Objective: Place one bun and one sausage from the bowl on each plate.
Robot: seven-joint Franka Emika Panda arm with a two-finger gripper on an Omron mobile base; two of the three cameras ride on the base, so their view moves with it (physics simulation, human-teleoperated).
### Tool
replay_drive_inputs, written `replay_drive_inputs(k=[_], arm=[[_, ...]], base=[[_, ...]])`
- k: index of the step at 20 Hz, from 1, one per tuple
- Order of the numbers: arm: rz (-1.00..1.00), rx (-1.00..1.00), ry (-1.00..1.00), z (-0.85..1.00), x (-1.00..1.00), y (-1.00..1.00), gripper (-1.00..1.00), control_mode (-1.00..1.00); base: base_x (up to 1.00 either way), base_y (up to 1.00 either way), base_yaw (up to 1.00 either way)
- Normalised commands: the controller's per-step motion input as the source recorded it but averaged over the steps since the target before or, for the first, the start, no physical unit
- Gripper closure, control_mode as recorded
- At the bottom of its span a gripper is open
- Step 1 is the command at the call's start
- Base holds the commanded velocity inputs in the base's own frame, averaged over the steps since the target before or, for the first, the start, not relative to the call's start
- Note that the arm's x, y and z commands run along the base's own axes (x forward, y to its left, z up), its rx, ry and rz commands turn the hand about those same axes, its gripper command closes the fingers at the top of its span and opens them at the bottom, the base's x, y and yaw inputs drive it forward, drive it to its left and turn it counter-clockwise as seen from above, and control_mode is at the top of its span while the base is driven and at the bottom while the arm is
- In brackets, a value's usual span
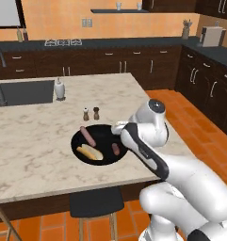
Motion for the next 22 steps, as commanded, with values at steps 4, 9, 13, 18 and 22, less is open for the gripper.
replay_drive_inputs(k=[4,9,13,18,22], arm=[[0.28,-0.05,0.18,0.22,0.96,0.78,-1.00,-1.00],[0.17,-0.21,0.27,-0.56,0.54,0.91,-1.00,-1.00],[0.02,-0.04,0.03,-0.44,0.32,0.14,-1.00,-1.00],[0.00,-0.08,-0.03,-0.67,0.57,0.24,-1.00,-1.00],[-0.02,-0.04,-0.18,-0.49,0.03,0.46,-1.00,-1.00]], base=[[0.00,0.00,0.00],[0.00,0.00,0.00],[0.00,0.00,0.00],[0.00,0.00,0.00],[0.00,0.00,0.00]])
